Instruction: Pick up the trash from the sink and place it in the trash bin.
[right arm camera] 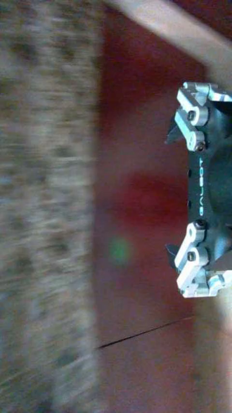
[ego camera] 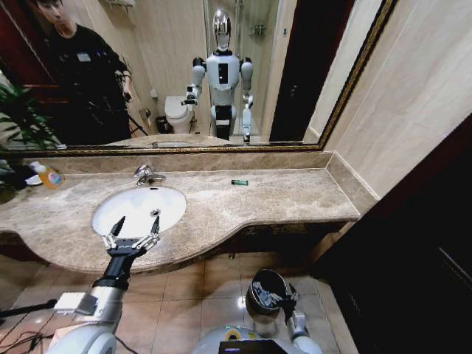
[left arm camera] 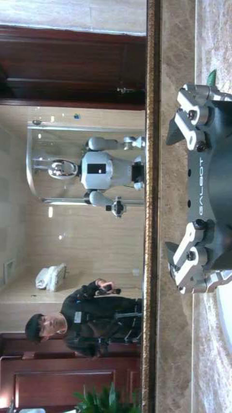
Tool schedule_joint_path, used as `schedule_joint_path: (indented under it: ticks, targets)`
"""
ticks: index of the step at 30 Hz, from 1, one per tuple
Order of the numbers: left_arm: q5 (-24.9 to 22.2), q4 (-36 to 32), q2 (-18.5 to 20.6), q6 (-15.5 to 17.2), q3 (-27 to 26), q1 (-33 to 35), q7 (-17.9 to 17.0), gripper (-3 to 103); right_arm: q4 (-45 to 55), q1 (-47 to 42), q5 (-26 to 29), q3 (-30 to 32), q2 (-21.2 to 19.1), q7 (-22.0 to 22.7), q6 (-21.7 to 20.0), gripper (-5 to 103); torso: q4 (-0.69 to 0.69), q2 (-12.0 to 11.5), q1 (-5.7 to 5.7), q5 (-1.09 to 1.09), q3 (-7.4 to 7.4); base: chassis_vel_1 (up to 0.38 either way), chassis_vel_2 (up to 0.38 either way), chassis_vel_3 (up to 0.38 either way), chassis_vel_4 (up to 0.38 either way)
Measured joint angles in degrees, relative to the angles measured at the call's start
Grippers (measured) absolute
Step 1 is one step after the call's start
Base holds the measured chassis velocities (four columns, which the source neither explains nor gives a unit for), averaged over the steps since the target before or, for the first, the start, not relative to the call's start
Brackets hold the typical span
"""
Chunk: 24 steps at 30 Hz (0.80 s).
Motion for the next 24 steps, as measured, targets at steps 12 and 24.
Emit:
schedule_joint_path:
  ticks: [12,24]
  targets:
    - [0.00,0.00,0.01,0.00,0.00,0.00,0.00,100,31.17,-4.46,1.37,0.18,-6.85,-4.69,-10.57,100,-0.01,0.00,-0.01,0.00,0.00,0.000,0.000,0.000,0.000]
    - [0.00,0.00,0.00,0.00,0.00,0.00,0.00,100,21.13,26.19,16.61,-3.98,-16.62,-24.18,-25.52,100,0.01,0.00,0.00,0.01,0.01,0.000,0.000,0.000,0.000]
